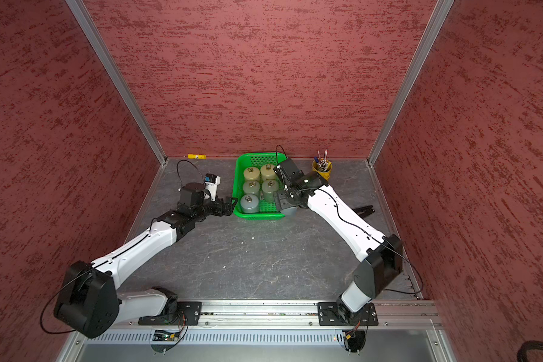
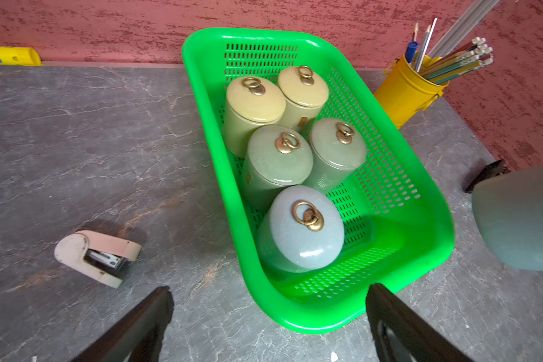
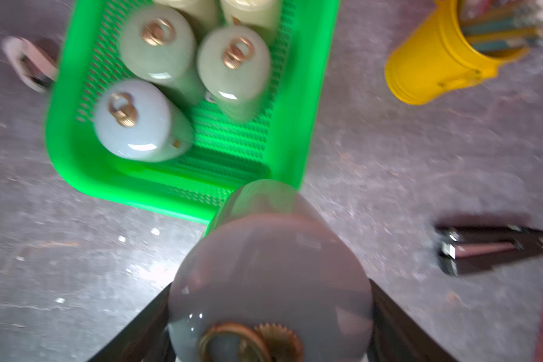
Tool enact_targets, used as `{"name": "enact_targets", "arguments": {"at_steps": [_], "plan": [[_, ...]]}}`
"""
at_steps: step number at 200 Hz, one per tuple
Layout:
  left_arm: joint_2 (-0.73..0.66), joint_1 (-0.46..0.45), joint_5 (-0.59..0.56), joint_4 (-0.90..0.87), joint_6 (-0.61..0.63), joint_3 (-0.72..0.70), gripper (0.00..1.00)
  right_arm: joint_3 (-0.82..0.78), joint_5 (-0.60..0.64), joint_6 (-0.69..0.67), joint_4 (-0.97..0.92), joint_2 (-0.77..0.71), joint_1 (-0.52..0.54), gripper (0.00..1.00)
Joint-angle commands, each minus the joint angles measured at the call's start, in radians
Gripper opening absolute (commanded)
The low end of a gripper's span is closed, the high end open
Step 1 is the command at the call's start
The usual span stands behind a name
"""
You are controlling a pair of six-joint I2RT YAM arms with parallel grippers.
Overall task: Take the tea canister out of the basket
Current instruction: Pick up the tea canister from the basket, then place the tea canister at the center of the board.
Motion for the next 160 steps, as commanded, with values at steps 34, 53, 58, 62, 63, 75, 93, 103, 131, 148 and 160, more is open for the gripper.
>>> {"name": "enact_targets", "arguments": {"at_steps": [34,53,58,62,63,75,93,103,131,148,160], "plan": [[-0.035,-0.017,0.034,0.026,0.02,-0.012,1.0,-0.2,0.087,0.04,0.021,-0.108,-0.035,0.0],[-0.033,-0.017,0.034,0.021,0.018,-0.012,1.0,-0.268,0.073,0.056,0.078,-0.107,-0.04,0.0],[-0.033,-0.017,0.036,0.02,0.018,-0.011,1.0,-0.286,0.071,0.062,0.098,-0.108,-0.041,0.0],[-0.034,-0.017,0.037,0.017,0.019,-0.012,1.0,-0.299,0.069,0.065,0.112,-0.107,-0.043,0.0],[-0.035,-0.017,0.038,0.017,0.019,-0.011,1.0,-0.302,0.068,0.067,0.116,-0.106,-0.043,0.0],[-0.04,-0.017,0.044,0.008,0.019,-0.008,1.0,-0.336,0.054,0.077,0.16,-0.096,-0.046,0.0],[-0.057,-0.019,0.041,-0.006,0.017,-0.006,1.0,-0.366,0.036,0.083,0.204,-0.073,-0.051,0.0],[-0.068,-0.019,0.033,-0.009,0.017,-0.012,1.0,-0.371,0.038,0.085,0.218,-0.063,-0.052,0.0],[-0.078,-0.018,0.016,-0.002,0.016,-0.021,1.0,-0.402,0.015,0.083,0.265,-0.057,-0.059,0.0],[-0.069,-0.019,0.025,0.003,0.014,-0.02,1.0,-0.419,-0.002,0.09,0.285,-0.048,-0.06,0.0],[-0.061,-0.019,0.031,0.006,0.01,-0.018,1.0,-0.429,-0.019,0.092,0.298,-0.041,-0.06,0.0]]}}
